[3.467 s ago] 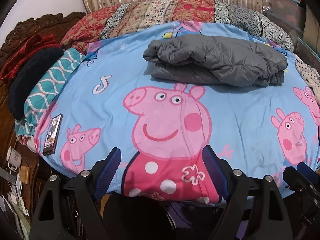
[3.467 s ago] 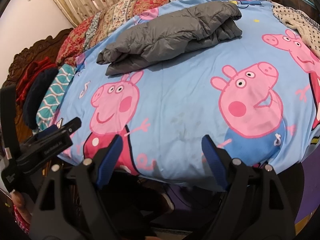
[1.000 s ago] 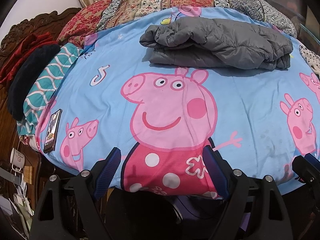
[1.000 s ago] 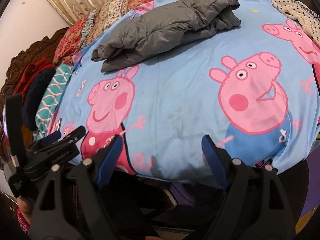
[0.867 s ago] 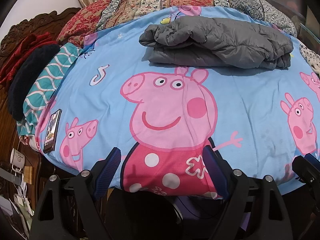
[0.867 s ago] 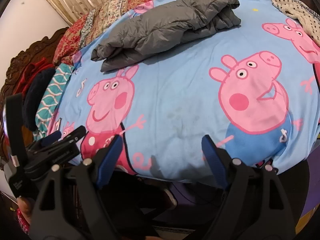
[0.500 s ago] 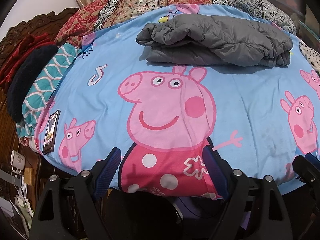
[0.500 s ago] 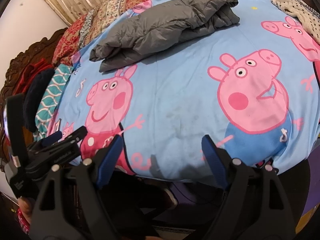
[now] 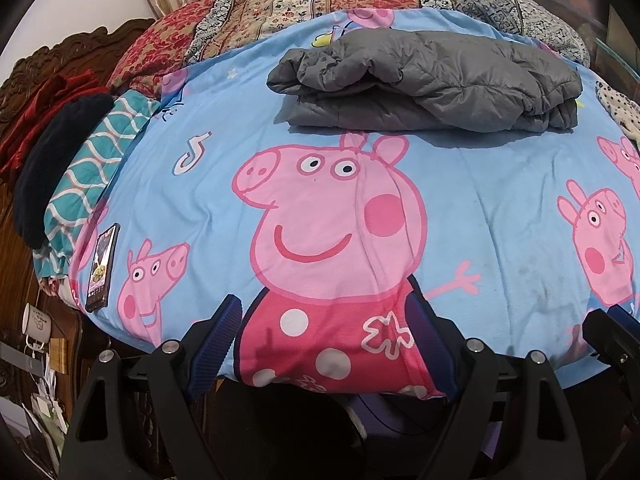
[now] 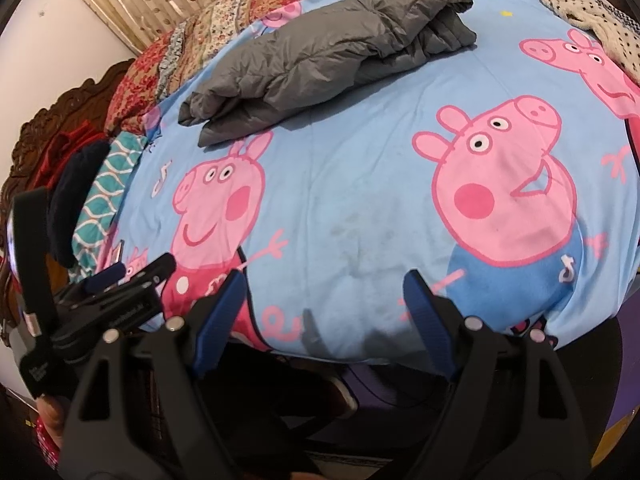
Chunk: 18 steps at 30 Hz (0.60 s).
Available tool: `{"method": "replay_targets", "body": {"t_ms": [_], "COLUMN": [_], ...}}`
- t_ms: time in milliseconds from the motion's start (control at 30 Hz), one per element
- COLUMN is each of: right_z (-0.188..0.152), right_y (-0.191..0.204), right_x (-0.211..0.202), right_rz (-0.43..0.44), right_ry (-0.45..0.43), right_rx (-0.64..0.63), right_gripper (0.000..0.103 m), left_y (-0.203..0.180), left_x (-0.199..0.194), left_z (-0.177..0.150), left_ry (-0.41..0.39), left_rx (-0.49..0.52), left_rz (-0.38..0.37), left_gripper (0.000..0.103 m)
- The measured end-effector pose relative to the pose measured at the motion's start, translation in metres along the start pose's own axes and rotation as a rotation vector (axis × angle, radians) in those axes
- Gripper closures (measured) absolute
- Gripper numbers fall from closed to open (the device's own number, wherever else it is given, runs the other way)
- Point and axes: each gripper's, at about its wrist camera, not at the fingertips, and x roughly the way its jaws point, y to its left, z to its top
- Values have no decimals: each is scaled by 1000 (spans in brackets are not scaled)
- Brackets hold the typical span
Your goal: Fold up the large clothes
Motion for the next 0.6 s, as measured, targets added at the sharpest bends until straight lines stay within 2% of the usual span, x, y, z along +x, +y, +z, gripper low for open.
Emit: {"method": "replay_targets", "body": {"t_ms": [600], "right_z": [-1], "right_y": [3], "right_x": [-5], "right_rz": [-1], "right_ry": [-4], "right_rx": [-6], "right_gripper": [25], "left_y": [0], "left_x": [-9], "left_z": [2], "left_ry": [-5], "left_rx": [4], "left_rz": [-50], "left_gripper": [7]}}
